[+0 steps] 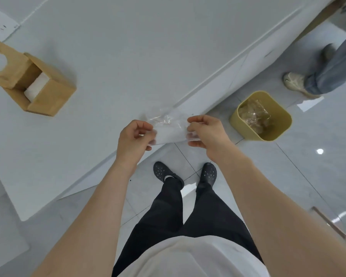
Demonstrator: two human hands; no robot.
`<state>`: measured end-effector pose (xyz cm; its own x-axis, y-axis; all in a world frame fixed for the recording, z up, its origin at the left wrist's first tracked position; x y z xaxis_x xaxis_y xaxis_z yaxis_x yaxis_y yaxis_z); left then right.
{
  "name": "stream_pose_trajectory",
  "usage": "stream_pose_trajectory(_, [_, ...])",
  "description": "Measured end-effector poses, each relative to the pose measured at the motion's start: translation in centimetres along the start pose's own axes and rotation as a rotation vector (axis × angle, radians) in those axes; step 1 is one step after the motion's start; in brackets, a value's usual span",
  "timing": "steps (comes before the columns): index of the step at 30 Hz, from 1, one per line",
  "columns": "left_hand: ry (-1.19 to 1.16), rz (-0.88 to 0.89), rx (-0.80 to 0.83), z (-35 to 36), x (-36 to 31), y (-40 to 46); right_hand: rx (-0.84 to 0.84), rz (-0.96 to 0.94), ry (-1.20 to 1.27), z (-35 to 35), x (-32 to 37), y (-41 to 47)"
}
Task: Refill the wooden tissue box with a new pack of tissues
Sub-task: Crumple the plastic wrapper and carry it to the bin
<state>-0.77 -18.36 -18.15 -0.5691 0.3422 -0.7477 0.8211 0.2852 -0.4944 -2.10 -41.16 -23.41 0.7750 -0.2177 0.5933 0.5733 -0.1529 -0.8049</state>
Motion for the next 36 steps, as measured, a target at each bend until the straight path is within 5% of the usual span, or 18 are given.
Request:
stream_pose_trajectory(22, [0.208,0.124,0.479,32.7,-3.4,-1.1,-0.483,0.068,0.331,-27.8,-6.1,4.0])
stream_pose_trajectory(36, [0.446,0.211,0.484,46.9,3.6,5.1,-0.681,0.157,0.399,-34.4,-12.8,14.7])
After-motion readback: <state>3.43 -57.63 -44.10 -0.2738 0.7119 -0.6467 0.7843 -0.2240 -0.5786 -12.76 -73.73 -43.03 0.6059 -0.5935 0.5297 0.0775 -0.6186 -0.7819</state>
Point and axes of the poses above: each hand's wrist, its own y-axis towards the middle knuckle, its own z-axis out of the palm, x = y × z, the point moved 8 cm from there along y, towards the middle knuckle, and after that the axes turned 6 degrees about -x, right-handed, at the moved point
